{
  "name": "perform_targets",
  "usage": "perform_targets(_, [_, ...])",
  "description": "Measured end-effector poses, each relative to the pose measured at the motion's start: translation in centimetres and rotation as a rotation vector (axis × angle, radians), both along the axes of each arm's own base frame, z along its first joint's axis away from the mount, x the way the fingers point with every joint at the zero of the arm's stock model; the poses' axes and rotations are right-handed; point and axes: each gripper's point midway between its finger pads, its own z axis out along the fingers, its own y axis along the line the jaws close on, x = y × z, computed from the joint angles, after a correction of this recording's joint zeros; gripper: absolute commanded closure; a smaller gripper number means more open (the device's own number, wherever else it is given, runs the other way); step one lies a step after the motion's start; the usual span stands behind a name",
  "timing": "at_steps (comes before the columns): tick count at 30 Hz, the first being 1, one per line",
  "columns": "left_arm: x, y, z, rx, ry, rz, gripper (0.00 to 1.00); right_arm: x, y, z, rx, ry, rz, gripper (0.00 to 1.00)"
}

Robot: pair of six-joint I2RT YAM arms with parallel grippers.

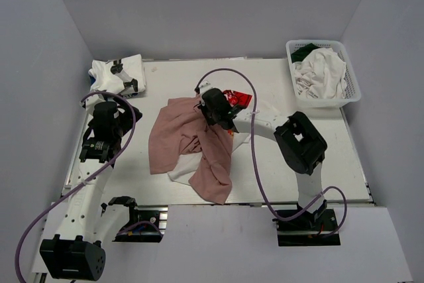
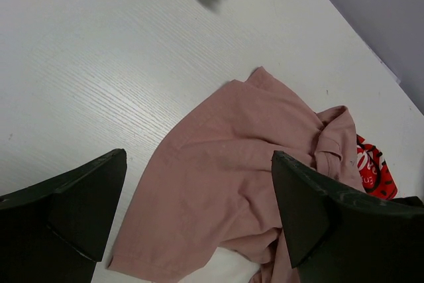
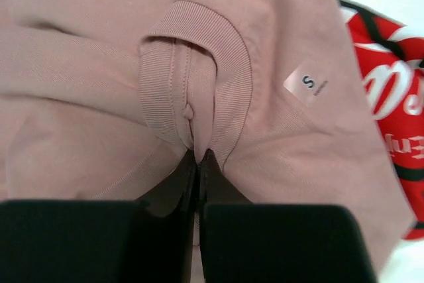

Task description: Fold and stack the t-shirts

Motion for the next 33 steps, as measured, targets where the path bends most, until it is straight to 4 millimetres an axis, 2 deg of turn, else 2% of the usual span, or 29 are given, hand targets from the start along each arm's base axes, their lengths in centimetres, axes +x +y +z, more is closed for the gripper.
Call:
perform_targets(3, [0.0, 0.1, 0.0, 0.000, 0.001, 0.005, 0.00, 0.2, -0.2, 2.1, 0.001, -0.048, -0.030, 1.00])
perform_targets(6, [0.0, 0.2, 0.0, 0.000, 0.001, 0.012, 0.00, 1.0, -0.5, 6.6, 0.026, -0.123, -0.056, 1.00])
perform_targets(9, [-0.1, 0.3, -0.1, 0.001, 0.004, 0.018, 0.00, 2.6, -1.0, 14.1, 0.062, -0.283, -0.078, 1.00])
perform_targets(12, [-0.3, 0.5, -0.3, 0.005, 0.015, 0.031, 0.00, 3.9, -3.0, 24.0, 0.113, -0.497, -0.151, 1.00])
perform_targets(14, [-0.4, 0.7, -0.5, 0.009, 0.024, 0.041, 0.00, 4.5, -5.4, 30.4, 0.150, -0.640, -0.227, 1.00])
perform_targets(17, [-0.6, 1.0, -0.6, 0.018, 0.030, 0.058, 0.00, 5.1, -11.2, 39.3, 0.174, -0.850, -0.396, 1.00])
perform_targets(21, [-0.7, 1.2, -1.0, 0.023, 0.047, 0.070, 0.00, 6.4, -20.1, 47.7, 0.129, -1.068, -0.660, 1.00])
perform_targets(24, [-0.6, 1.1, -1.3, 0.029, 0.060, 0.058, 0.00, 8.1, -24.9, 50.5, 0.065, -1.142, -0.805, 1.00])
perform_targets(27, [0.0, 0.2, -1.2, 0.024, 0.066, -0.004, 0.00, 10.8, -29.5, 50.7, -0.033, -1.168, -0.919, 1.00])
perform_targets(30, [0.9, -1.3, -0.7, 0.013, 0.043, -0.102, 0.00, 13.8, -34.2, 47.8, -0.153, -1.125, -0.994, 1.00])
perform_targets(33, [1.5, -2.6, 0.2, -0.001, -0.004, -0.179, 0.00, 16.6, -39.3, 43.6, -0.258, -1.036, -1.042, 1.00])
